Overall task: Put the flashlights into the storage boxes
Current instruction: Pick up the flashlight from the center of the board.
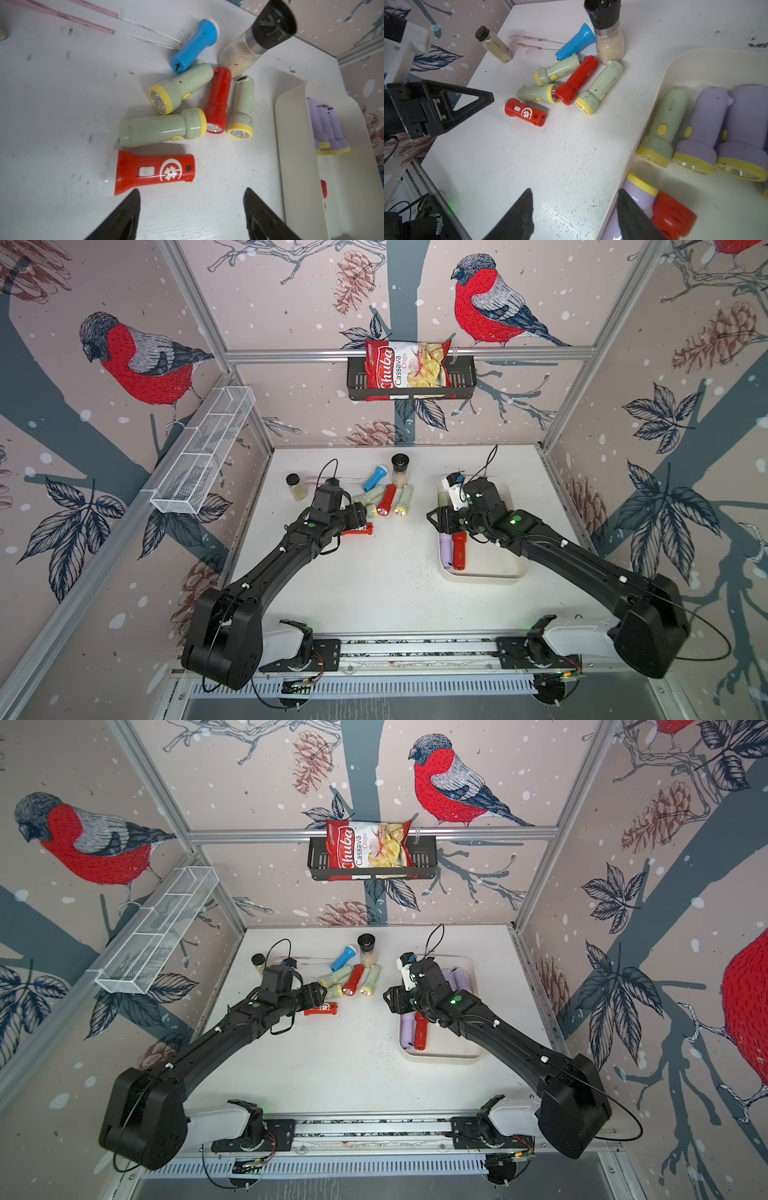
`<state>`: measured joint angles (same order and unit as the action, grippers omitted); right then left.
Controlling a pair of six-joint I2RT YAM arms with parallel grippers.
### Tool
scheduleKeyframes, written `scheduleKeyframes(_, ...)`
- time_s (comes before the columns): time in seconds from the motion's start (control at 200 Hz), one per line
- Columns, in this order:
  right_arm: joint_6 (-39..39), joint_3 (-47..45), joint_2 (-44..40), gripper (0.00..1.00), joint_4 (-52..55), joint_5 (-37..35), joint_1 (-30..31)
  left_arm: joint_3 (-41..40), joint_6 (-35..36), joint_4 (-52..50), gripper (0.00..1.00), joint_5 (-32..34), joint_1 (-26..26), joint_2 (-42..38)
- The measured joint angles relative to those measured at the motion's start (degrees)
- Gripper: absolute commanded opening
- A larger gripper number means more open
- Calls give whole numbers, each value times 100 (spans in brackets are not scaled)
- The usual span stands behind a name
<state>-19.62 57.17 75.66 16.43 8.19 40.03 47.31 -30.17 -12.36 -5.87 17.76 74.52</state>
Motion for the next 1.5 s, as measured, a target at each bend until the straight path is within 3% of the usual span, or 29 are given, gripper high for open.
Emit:
scheduleKeyframes(0.35,234,433,743,67,-243,153,551,614,-83,-791,75,153,-199,756)
scheduleKeyframes(0.53,822,1128,1462,68,-273,103,1078,564,22,-804,74,138,-435,710)
scheduleKeyframes(0.795,1849,2133,2669,69,-393,20,1534,175,83,-811,74,-63,-1182,278)
scheduleKeyframes(1.121,3036,2693,3541,70,-892,339,1615,-205,168,-758,73,-614,-1961,83)
scheduleKeyframes(1.501,4059,3600,4588,72,-863,535,1550,-212,214,-752,74,-927,-2330,105)
